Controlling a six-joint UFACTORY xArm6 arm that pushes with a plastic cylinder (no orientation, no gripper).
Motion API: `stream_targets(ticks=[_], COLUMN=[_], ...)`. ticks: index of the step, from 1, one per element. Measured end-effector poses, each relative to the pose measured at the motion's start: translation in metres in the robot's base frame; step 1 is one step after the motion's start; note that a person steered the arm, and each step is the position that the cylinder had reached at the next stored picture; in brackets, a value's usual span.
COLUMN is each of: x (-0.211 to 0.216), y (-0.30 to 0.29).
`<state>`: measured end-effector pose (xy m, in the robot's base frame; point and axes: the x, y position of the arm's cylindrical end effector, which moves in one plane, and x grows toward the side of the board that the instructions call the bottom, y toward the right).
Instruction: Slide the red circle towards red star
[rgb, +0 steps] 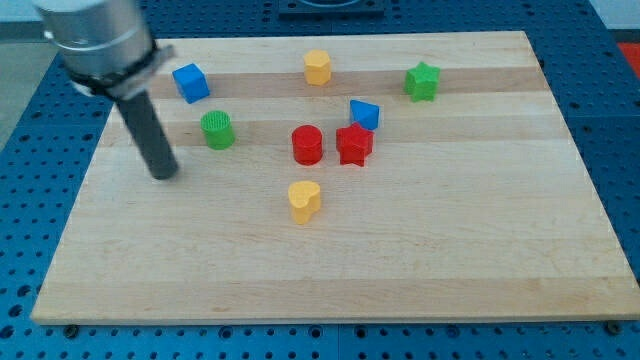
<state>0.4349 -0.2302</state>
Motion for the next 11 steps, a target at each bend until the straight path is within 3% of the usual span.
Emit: stream_targets(ticks=[1, 3, 4, 6, 9, 11], x=[-0.045, -0.157, -0.158, -0.159, -0.159, -0.155], y=[-0.045, -0.035, -0.033, 0.041, 0.008, 0.040])
